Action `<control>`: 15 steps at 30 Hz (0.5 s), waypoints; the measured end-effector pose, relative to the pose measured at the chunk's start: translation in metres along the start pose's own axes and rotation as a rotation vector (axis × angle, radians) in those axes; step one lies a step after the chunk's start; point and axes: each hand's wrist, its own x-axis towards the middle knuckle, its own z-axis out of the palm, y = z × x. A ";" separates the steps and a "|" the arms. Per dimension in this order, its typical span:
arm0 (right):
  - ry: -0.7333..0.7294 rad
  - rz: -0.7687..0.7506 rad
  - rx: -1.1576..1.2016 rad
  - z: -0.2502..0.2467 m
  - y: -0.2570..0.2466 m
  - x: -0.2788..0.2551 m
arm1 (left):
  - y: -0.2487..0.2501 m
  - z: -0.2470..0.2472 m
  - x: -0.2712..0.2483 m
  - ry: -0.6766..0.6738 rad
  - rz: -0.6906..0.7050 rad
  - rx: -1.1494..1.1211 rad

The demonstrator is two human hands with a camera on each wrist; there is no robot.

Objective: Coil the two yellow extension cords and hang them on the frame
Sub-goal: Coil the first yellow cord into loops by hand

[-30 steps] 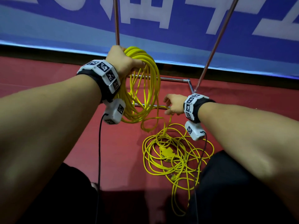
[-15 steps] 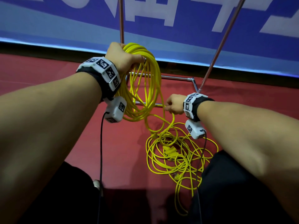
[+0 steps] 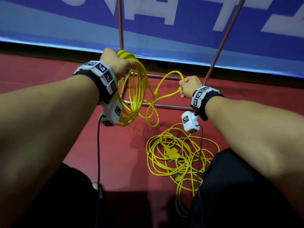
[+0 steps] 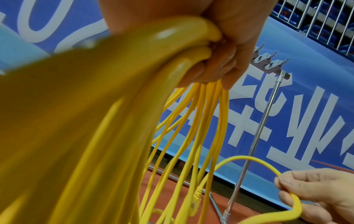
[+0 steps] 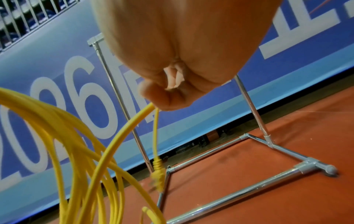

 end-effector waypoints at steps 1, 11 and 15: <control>0.027 0.056 0.041 -0.001 -0.002 0.002 | 0.001 0.001 -0.001 -0.005 0.000 -0.012; -0.268 0.010 -0.729 -0.004 0.010 -0.016 | 0.013 0.007 -0.009 -0.071 0.069 -0.049; -0.305 -0.201 -0.631 0.015 -0.012 -0.023 | 0.020 0.012 -0.012 -0.099 0.131 -0.064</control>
